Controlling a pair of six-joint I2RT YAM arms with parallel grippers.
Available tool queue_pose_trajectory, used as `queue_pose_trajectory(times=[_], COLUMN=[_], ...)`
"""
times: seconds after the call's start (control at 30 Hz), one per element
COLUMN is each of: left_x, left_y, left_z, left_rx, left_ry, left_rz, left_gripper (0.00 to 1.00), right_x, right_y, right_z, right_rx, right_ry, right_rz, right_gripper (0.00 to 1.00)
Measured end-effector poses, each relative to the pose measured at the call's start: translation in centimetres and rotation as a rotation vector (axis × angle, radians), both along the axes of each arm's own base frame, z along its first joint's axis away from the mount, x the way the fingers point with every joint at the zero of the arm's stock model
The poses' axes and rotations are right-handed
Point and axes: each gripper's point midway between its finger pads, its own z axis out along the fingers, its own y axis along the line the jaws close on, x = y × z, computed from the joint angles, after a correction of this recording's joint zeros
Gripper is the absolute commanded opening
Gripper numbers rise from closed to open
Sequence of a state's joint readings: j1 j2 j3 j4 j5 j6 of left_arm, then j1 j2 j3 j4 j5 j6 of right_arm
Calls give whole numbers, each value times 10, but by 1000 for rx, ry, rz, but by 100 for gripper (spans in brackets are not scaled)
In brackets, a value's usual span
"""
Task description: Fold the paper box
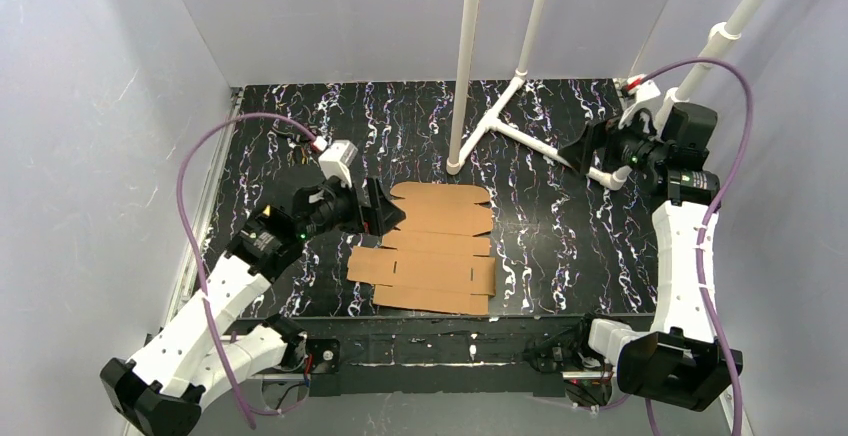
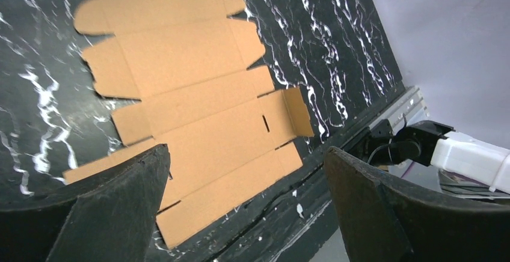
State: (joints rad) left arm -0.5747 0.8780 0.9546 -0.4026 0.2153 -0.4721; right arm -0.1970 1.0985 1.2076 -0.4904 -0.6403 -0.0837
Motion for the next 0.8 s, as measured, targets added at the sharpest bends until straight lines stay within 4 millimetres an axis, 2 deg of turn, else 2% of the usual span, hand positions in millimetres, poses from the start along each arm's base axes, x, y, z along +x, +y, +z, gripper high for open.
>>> queue_pose_trajectory(times=[0.1,0.23,0.33,0.47,0.57,0.77,0.8], left_x=[-5,-15,-14,-3,4,13,14], left_y=[-7,-4,3,15,29,48,50], left_z=[-34,-76,-94,-107,-125,-165,-171], left_rx=[-28,-10,24,94,182,223,218], left_ry=[80,195,225,220,236,332,349], left_rz=[-9,12,56,125,182,243,247], left_gripper=[99,99,99,99,99,99,95], right_x=[-17,-39,-52,-68,-78,-84,-87], right_y=[17,36,53,85,105,129,132], right_z=[-22,-61,-88,-122,-146,-175,-181], right_rx=[-56,-97,-119,-130,-144,-173,-177], right_ry=[-2,42,76,134,184,213,220], right_rz=[169,326,427,573,660,752,767], right_gripper=[100,100,100,100,100,100,100])
